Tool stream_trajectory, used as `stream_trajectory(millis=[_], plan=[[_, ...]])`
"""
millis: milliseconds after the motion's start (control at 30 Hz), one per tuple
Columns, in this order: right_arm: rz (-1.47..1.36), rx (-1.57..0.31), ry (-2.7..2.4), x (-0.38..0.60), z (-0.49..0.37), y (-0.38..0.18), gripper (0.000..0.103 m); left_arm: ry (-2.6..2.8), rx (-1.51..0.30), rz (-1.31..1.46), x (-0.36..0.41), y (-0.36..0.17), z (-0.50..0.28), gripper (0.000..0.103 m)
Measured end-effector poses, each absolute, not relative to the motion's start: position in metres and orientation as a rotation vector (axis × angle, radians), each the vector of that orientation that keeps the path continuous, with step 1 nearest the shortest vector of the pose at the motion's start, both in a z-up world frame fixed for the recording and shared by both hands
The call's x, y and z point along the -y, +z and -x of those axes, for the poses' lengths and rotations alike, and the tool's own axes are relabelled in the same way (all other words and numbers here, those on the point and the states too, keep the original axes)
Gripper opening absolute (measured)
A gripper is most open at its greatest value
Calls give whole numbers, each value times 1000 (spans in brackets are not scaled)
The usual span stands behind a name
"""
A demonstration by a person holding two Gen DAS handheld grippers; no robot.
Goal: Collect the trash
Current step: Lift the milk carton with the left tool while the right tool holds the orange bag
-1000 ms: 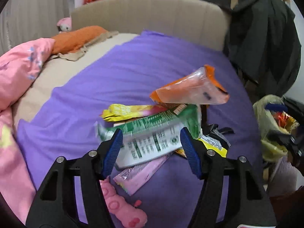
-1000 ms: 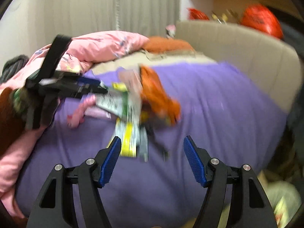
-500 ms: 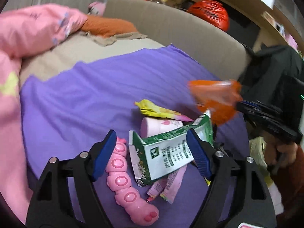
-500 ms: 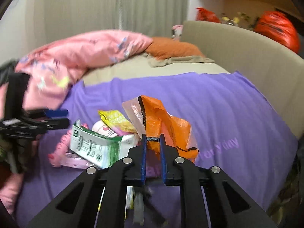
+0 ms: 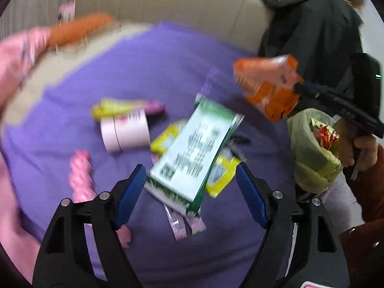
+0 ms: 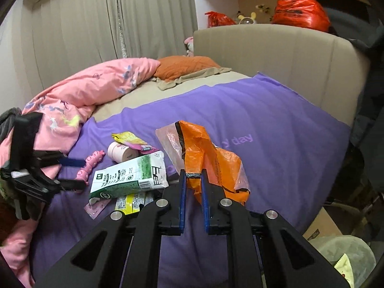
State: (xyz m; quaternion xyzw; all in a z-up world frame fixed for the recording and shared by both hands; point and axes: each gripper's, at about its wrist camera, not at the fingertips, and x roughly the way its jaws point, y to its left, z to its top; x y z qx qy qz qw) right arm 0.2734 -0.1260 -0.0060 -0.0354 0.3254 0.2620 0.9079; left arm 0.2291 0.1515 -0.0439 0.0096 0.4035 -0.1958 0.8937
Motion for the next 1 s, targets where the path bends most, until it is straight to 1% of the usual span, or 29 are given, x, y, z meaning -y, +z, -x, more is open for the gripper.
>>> stream_trajectory(millis=[33, 100, 300, 433, 567, 667, 700, 833, 1000], plan=[[59, -666, 544, 131, -273, -5, 12, -406, -770, -79, -145, -35, -223, 75], [38, -661, 550, 137, -271, -3, 12, -431, -723, -178, -131, -31, -224, 76], [4, -650, 555, 155, -255, 1, 12, -454, -859, -303, -92, -71, -264, 77], [-25, -675, 559, 167, -247, -3, 12, -444, -887, -192, -94, -80, -290, 77], [-42, -699, 567, 167, -246, -9, 12, -418, -892, -165, -86, -83, -301, 77], [-36, -698, 563, 160, -247, -13, 12, -320, -907, -181, -86, -84, -301, 68], [-26, -695, 557, 157, -247, -14, 12, -254, -913, -167, -92, -84, -299, 66], [49, -691, 540, 134, -252, -21, 12, -130, -896, -44, -124, -82, -283, 65], [106, -748, 600, 97, -261, -43, 13, -242, -893, 67, -151, -87, -270, 65]])
